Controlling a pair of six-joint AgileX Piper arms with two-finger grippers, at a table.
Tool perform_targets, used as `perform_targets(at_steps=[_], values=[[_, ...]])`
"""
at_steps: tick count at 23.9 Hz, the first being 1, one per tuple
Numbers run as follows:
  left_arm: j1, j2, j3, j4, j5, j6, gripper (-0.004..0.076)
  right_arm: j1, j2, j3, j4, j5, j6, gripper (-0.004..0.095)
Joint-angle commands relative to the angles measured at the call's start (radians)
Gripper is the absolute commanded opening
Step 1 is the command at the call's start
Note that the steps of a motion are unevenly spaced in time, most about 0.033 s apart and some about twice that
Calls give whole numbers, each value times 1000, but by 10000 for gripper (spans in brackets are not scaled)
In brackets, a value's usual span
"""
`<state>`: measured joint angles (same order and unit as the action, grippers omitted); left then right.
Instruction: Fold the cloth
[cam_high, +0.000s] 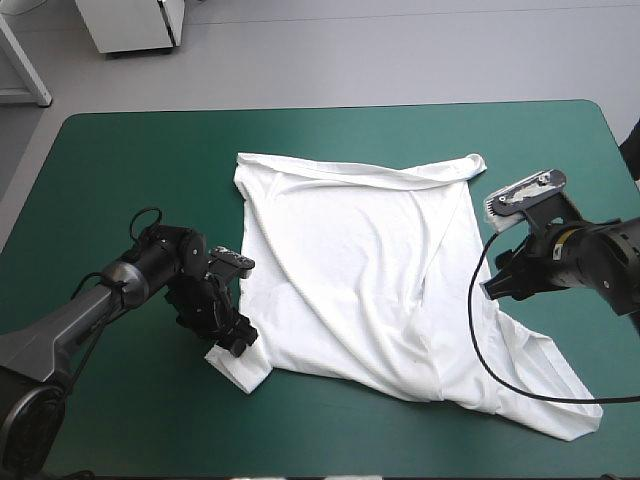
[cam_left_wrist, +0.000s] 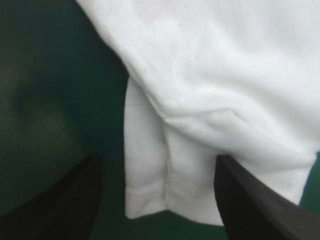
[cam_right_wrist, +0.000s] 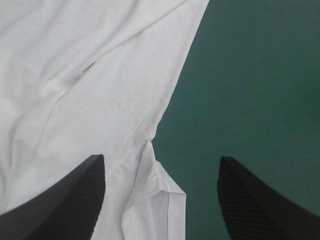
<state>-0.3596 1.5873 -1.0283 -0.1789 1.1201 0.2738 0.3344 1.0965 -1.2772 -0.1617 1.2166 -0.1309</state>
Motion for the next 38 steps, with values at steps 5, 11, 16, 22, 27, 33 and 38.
perform_targets(at_steps=[5, 11, 16, 22, 27, 33, 38], values=[[-10, 31, -16, -26, -4, -6, 474, 2, -34, -25, -45, -36, 7, 608], [-92, 84, 69, -100, -34, -2, 287, 2, -55, -25, -80, -14, 44, 608], [-165, 92, 122, -184, -114, 25, 120, 2, -57, 27, -179, 25, 92, 537], [-178, 90, 122, -177, -73, 47, -22, 0, -14, 269, -217, -22, 114, 537], [-178, 30, 122, -164, -66, 54, -22, 0, 60, 297, -200, -58, 119, 537], [-177, -3, 122, -144, -49, 54, -22, 0, 134, 299, -167, -79, 102, 537], [-177, -10, 122, -138, -45, 54, -22, -2, 168, 339, -167, -100, 100, 537]])
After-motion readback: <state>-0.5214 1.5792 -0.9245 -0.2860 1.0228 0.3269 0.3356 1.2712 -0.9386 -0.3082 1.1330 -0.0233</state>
